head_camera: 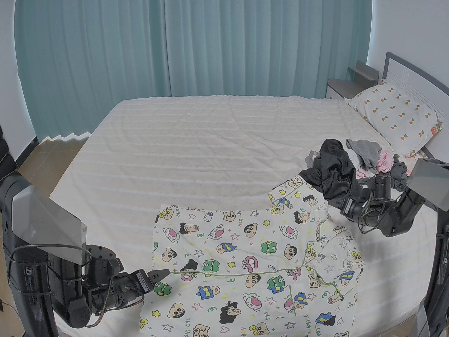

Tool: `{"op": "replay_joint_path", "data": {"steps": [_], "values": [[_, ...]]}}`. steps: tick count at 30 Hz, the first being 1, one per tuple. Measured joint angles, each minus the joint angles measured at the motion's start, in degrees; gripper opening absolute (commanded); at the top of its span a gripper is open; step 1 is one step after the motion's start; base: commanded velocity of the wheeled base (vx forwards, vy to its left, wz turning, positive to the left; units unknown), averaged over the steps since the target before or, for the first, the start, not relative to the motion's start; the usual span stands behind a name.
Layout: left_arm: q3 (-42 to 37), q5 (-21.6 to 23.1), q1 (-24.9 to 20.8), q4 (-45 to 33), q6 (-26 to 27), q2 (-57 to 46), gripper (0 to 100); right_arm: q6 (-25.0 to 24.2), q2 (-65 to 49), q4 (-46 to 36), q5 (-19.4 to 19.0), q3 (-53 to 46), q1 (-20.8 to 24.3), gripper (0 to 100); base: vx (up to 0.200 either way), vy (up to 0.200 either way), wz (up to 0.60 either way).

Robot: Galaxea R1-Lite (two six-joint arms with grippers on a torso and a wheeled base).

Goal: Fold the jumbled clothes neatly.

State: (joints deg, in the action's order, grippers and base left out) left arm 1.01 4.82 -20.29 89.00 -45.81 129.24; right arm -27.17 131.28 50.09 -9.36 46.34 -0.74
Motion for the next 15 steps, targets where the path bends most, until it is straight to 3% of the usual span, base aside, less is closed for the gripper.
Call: {"op": "replay_joint_path", "data": {"steps": [10,15], "values": [[0.00,-1.95,-0.49,-0.02,-0.11,0.02,100,0.02,-13.34,4.21,-3.33,-23.80,-0.16,100,-0.200,0.000,0.00],[0.00,-2.55,-0.60,-0.02,-0.09,0.17,100,0.20,-16.54,10.59,-7.11,-34.22,-0.18,100,-0.200,0.000,0.00]]}}
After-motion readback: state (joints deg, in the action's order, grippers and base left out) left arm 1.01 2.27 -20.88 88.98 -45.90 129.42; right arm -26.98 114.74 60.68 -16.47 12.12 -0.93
